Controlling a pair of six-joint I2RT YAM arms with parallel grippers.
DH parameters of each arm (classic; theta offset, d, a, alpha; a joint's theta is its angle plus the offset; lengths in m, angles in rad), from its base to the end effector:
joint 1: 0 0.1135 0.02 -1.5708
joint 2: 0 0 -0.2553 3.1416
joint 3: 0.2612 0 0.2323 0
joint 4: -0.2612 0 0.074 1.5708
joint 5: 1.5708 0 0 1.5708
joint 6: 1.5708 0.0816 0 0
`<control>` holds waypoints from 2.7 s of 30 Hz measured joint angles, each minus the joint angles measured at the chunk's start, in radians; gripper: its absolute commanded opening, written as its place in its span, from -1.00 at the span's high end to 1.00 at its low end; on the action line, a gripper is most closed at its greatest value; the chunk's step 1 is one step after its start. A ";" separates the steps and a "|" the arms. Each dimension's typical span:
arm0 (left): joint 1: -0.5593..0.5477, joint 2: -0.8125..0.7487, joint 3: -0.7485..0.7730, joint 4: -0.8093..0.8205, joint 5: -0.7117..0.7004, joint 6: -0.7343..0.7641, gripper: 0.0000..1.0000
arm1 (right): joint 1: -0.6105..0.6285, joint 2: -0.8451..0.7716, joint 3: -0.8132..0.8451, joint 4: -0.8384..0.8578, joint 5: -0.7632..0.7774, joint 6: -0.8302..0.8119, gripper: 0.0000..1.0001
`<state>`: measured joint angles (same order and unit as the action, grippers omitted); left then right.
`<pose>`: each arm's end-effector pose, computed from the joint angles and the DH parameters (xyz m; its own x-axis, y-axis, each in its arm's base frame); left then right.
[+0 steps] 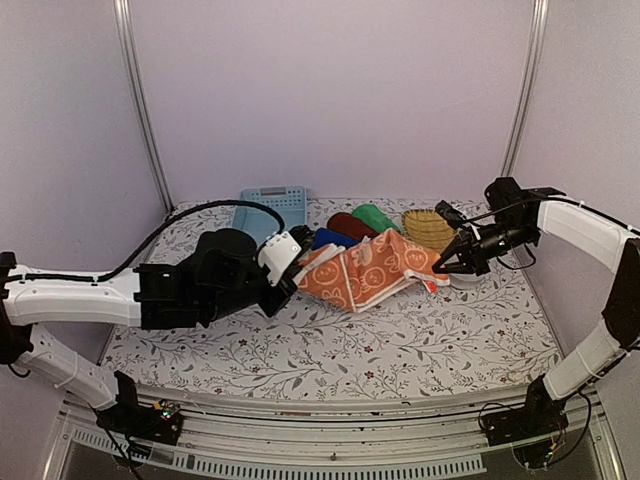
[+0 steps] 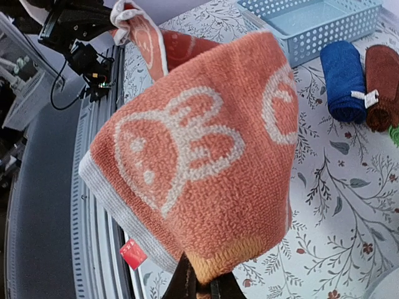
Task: Roll the towels
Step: Pick up the towel from the center of the board.
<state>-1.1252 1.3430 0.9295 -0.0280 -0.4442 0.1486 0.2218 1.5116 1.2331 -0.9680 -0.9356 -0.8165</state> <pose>0.1719 -0.2786 0.2639 -0.0863 0.4908 -0.8670 0.6675 0.6745 0.3155 0.2550 0.1248 0.2483 -0.3557 -0.5235 -0.7742 -0.9346 0.2058 0.2903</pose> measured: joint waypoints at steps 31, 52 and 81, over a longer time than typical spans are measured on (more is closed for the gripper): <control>-0.004 -0.067 -0.175 -0.199 0.200 -0.143 -0.29 | 0.326 -0.127 -0.296 0.230 0.407 0.101 -0.26; 0.028 0.341 -0.056 -0.215 0.256 -0.389 0.32 | 0.576 0.172 -0.335 0.513 0.718 0.023 0.43; 0.054 -0.360 -0.242 -0.393 0.196 -0.507 0.20 | -0.128 0.100 -0.210 0.317 0.150 0.437 0.10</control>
<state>-1.0714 0.9825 0.6876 -0.4210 -0.2485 -0.3580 0.0940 1.6119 1.0229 -0.6514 -0.7853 -0.3794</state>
